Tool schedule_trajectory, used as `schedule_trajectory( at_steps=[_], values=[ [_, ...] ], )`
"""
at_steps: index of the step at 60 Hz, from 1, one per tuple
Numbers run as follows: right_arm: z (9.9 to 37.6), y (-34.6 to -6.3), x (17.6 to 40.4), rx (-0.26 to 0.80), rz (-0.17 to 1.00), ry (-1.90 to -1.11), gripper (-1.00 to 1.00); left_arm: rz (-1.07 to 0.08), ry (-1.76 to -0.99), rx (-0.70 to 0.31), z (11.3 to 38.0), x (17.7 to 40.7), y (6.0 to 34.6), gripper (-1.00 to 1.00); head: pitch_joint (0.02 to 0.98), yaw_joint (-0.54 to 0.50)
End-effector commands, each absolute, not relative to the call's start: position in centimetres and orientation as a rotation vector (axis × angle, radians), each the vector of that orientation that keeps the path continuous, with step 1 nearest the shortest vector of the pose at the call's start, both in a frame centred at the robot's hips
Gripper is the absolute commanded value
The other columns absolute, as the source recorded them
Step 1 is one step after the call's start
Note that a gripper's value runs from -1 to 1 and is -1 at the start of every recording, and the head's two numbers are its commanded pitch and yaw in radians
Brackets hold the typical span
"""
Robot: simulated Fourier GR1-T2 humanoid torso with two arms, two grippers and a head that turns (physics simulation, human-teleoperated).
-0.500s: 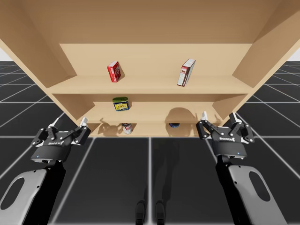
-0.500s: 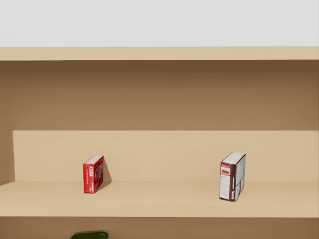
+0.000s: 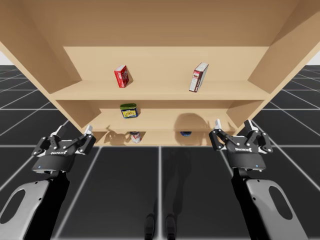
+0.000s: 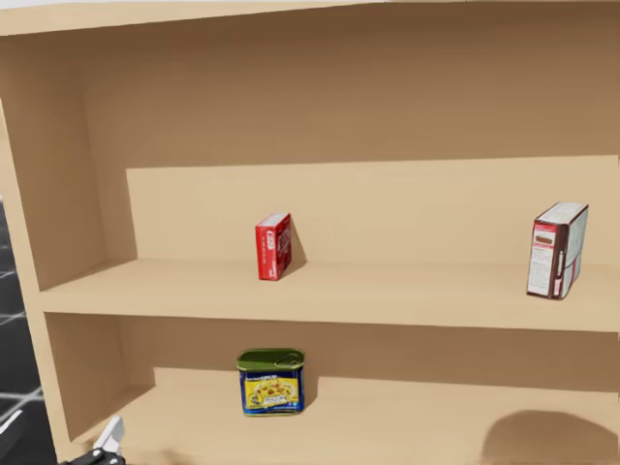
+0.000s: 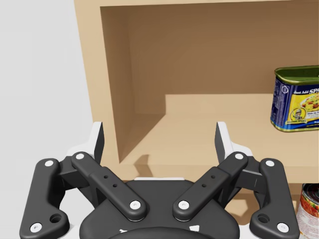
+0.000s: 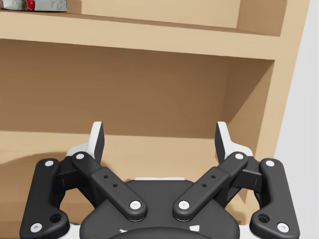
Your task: Retrieve the gelatin box from the shelves.
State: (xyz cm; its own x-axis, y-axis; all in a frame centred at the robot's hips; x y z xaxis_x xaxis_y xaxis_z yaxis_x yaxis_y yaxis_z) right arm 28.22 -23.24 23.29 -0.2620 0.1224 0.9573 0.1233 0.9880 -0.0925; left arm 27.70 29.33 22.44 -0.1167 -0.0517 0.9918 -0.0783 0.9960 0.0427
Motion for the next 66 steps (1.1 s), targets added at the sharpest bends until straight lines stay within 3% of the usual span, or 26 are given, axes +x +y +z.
schedule_trajectory(
  at_steps=[1,17,26,36,45,66],
  values=[
    [23.3,-23.1,28.1,-0.181,0.009,-1.84,-1.0,0.03,-1.688,0.102,22.4,27.7,29.5,-1.0,0.298,0.25],
    [23.3,-23.2,28.0,-0.183,0.0,-1.85,-1.0,0.018,-1.715,0.068,24.2,26.3,28.2,-1.0,0.296,0.27],
    [23.3,-23.2,28.1,-0.184,-0.003,-1.849,-1.0,-0.06,-1.691,0.015,27.5,23.9,26.2,-1.0,0.286,0.25],
    [23.3,-23.2,28.2,-0.188,0.0,-1.848,-1.0,-0.156,-1.684,-0.143,33.3,21.9,23.8,-1.0,0.292,0.25],
    [23.3,-23.2,28.2,-0.193,0.003,-1.85,-1.0,-0.206,-1.629,-0.288,36.7,22.8,22.1,-1.0,0.29,0.26],
    [23.3,-23.4,28.2,-0.2,-0.003,-1.862,-1.0,-0.179,-1.612,-0.264,39.3,26.9,20.1,-1.0,0.29,0.26]
  ],
)
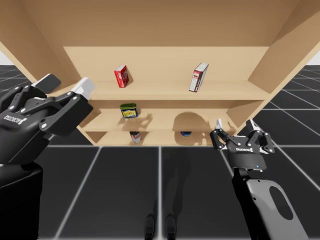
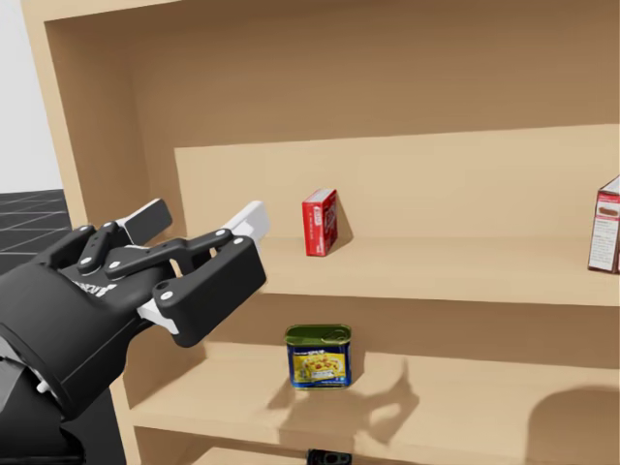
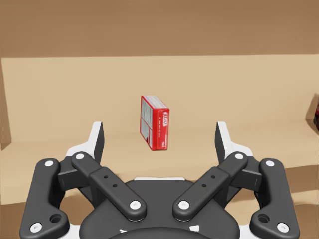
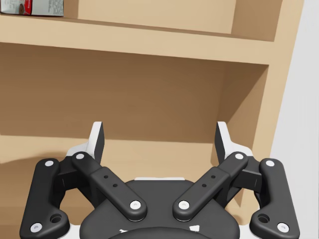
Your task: Retrieve the gelatin box from the shelves.
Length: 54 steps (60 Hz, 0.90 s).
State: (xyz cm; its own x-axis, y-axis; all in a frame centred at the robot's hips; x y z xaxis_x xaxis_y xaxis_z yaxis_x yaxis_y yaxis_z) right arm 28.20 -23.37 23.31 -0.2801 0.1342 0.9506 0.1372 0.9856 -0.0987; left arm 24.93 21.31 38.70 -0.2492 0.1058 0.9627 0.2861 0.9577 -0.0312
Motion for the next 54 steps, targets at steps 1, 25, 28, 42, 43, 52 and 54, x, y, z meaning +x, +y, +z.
schedule_trajectory(
  at_steps=[1,25,28,42,43,52,54],
  values=[
    [23.3,-23.4,28.2,-0.2,-0.003,-1.862,-1.0,-0.178,-1.609,-0.264,39.3,27.1,20.0,-1.0,0.29,0.26],
    [23.5,-23.8,28.2,-0.203,-0.017,-1.868,-1.0,-0.158,-1.549,-0.21,37.9,31.9,17.2,-1.0,0.293,0.26],
    [23.5,-23.8,28.2,-0.202,-0.02,-1.869,-1.0,-0.16,-1.546,-0.206,37.7,32.4,16.9,-1.0,0.293,0.26],
    [23.5,-24.0,28.2,-0.204,-0.024,-1.871,-1.0,-0.156,-1.537,-0.172,37.6,34.8,15.6,-1.0,0.295,0.25],
    [23.5,-24.0,28.3,-0.204,-0.024,-1.871,-1.0,-0.154,-1.536,-0.171,37.7,35.0,15.5,-1.0,0.296,0.25],
    [23.6,-24.1,28.3,-0.203,-0.027,-1.873,-1.0,-0.137,-1.545,-0.153,38.1,36.2,15.2,-1.0,0.298,0.25],
    [23.6,-24.1,28.3,-0.203,-0.027,-1.873,-1.0,-0.129,-1.544,-0.153,38.1,36.4,15.2,-1.0,0.297,0.25]
  ],
)
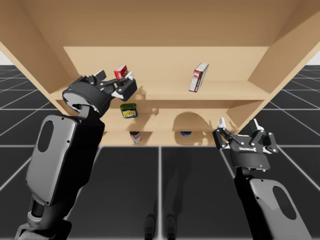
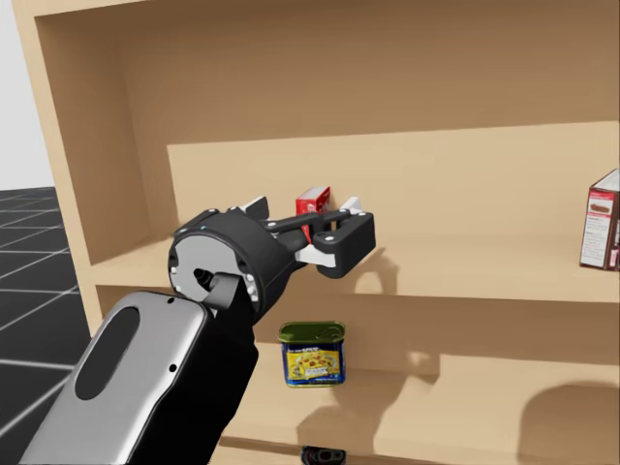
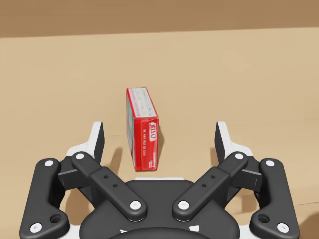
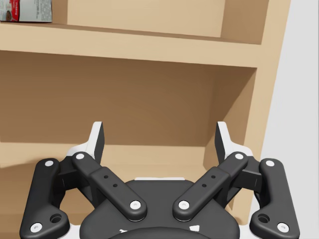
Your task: Retrieve the gelatin box from the shelves.
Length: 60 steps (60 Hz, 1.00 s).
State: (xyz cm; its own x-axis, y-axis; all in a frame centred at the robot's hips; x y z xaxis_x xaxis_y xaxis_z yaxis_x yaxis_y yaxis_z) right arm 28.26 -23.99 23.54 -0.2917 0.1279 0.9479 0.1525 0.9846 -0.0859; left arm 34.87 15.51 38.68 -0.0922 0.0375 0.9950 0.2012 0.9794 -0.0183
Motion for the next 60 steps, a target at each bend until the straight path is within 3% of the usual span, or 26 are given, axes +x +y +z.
schedule_trajectory(
  at_steps=[1,14,23,24,25,27,30,43,60],
  values=[
    [23.6,-24.1,28.3,-0.203,-0.028,-1.872,-1.0,-0.119,-1.543,-0.15,38.2,36.7,15.2,-1.0,0.297,0.25],
    [23.6,-24.3,28.2,-0.203,-0.034,-1.872,-1.0,-0.092,-1.514,-0.127,38.1,38.9,15.2,-1.0,0.305,0.24],
    [23.7,-24.4,28.2,-0.203,-0.034,-1.872,-1.0,-0.108,-1.515,-0.115,37.7,39.2,14.7,-1.0,0.306,0.24],
    [23.7,-24.4,28.2,-0.203,-0.034,-1.871,-1.0,-0.108,-1.515,-0.111,37.7,39.1,14.7,-0.77,0.306,0.24],
    [23.7,-24.4,28.2,-0.203,-0.034,-1.871,-1.0,-0.108,-1.516,-0.113,37.7,39.1,14.6,0.01,0.306,0.24],
    [23.7,-24.4,28.2,-0.204,-0.034,-1.871,-1.0,-0.113,-1.521,-0.111,37.6,39.0,14.5,0.73,0.307,0.24],
    [23.7,-24.4,28.2,-0.204,-0.033,-1.871,-1.0,-0.125,-1.524,-0.109,37.6,38.7,14.3,0.94,0.307,0.24],
    [23.6,-24.5,28.3,-0.214,-0.038,-1.87,-1.0,-0.153,-1.559,-0.115,38.2,36.9,14.4,1.0,0.309,0.24],
    [23.6,-24.4,28.2,-0.217,-0.039,-1.87,-1.0,-0.205,-1.61,-0.124,38.4,31.1,16.0,1.0,0.315,0.24]
  ],
)
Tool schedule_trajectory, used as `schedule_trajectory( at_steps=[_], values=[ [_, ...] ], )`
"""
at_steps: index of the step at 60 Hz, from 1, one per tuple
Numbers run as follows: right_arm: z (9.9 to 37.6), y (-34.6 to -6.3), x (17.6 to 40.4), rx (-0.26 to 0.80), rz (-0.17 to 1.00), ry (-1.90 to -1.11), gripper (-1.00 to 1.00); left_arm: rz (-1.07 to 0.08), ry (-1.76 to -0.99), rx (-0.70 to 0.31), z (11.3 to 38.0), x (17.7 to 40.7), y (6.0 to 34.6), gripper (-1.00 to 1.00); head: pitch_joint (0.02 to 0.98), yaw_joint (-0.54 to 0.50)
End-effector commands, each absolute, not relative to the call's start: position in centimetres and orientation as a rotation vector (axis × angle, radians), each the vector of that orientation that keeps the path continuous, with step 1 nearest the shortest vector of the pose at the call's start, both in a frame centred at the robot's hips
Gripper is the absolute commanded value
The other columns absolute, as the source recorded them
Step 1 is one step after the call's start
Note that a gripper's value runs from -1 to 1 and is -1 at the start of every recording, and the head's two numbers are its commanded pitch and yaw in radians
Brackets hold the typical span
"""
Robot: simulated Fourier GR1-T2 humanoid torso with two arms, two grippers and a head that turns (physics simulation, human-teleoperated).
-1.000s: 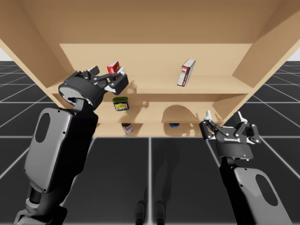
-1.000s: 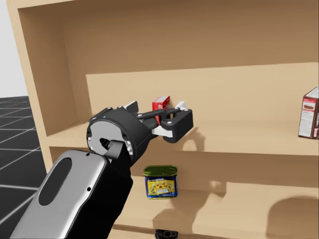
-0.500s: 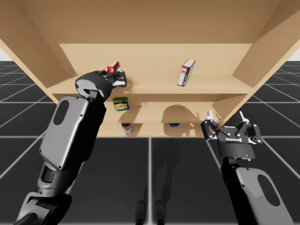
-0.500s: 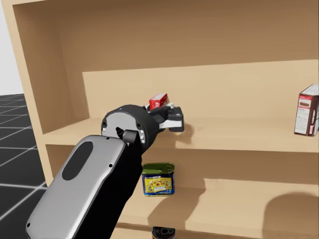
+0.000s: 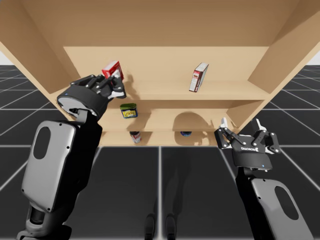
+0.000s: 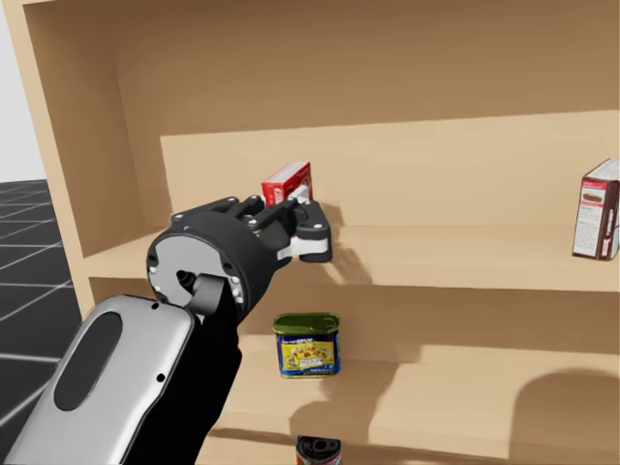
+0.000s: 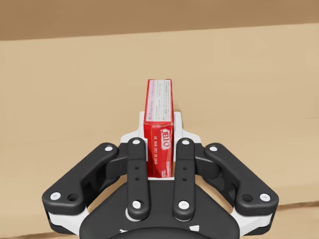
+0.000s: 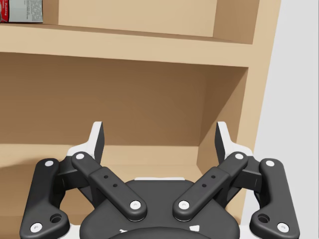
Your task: Retrieve the gelatin box from the shelves.
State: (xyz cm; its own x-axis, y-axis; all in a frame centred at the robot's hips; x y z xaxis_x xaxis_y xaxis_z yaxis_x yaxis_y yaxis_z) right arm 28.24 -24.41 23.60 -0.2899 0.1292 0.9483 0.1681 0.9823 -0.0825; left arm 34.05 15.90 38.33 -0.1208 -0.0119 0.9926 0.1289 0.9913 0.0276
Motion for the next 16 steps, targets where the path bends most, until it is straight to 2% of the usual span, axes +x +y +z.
schedule_trajectory(
  at_steps=[1,16],
  values=[
    [23.6,-24.4,28.2,-0.217,-0.039,-1.87,-1.0,-0.204,-1.613,-0.127,38.2,30.4,16.3,1.0,0.316,0.24],
    [23.6,-24.4,28.2,-0.216,-0.042,-1.871,-1.0,-0.235,-1.626,-0.127,36.5,24.7,18.4,1.0,0.319,0.24]
  ],
)
